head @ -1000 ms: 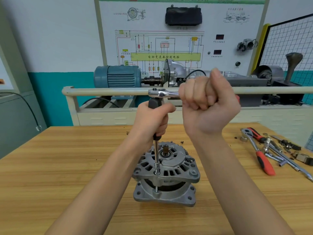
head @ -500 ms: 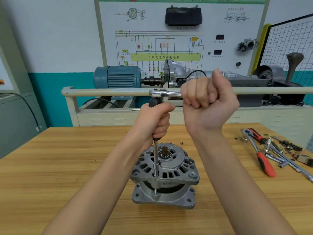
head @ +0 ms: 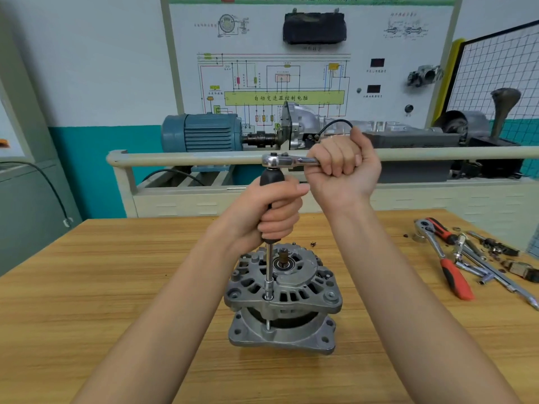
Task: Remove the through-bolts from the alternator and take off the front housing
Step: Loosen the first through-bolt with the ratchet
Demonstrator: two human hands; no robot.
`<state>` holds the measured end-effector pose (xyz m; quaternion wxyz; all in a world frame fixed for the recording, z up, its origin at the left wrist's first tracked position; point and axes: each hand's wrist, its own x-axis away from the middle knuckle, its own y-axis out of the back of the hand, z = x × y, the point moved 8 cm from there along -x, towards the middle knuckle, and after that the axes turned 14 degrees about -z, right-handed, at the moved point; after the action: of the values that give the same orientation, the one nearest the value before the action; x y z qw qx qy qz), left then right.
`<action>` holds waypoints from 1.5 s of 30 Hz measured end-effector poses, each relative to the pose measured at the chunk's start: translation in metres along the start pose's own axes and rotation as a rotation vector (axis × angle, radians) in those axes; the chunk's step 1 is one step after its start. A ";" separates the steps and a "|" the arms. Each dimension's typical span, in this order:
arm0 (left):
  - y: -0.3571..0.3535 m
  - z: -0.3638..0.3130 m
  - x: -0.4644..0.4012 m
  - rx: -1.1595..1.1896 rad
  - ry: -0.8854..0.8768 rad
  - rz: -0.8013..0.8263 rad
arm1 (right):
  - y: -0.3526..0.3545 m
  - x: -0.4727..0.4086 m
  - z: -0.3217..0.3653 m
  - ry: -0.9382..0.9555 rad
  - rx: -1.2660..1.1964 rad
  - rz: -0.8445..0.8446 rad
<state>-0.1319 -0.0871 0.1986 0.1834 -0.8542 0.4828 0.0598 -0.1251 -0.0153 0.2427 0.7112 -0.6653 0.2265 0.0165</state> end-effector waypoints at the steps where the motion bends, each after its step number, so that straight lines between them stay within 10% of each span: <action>1: 0.001 0.002 -0.001 -0.031 0.005 -0.042 | 0.003 -0.001 0.002 0.000 -0.031 -0.012; 13: 0.020 -0.007 0.001 -0.290 -0.218 -0.597 | -0.053 0.079 -0.008 0.780 0.730 0.443; 23: 0.005 -0.009 0.007 -0.075 -0.043 -0.107 | -0.014 0.011 -0.003 0.052 0.142 0.059; 34: 0.031 -0.012 0.006 -0.206 -0.179 -0.651 | -0.053 0.067 -0.023 0.734 0.768 0.421; 45: 0.012 -0.008 0.009 -0.128 -0.065 -0.257 | -0.009 0.007 0.000 0.067 0.090 0.010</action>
<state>-0.1383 -0.1031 0.2008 0.1501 -0.9166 0.3585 0.0943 -0.1158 -0.0182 0.2484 0.7323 -0.6318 0.2540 -0.0125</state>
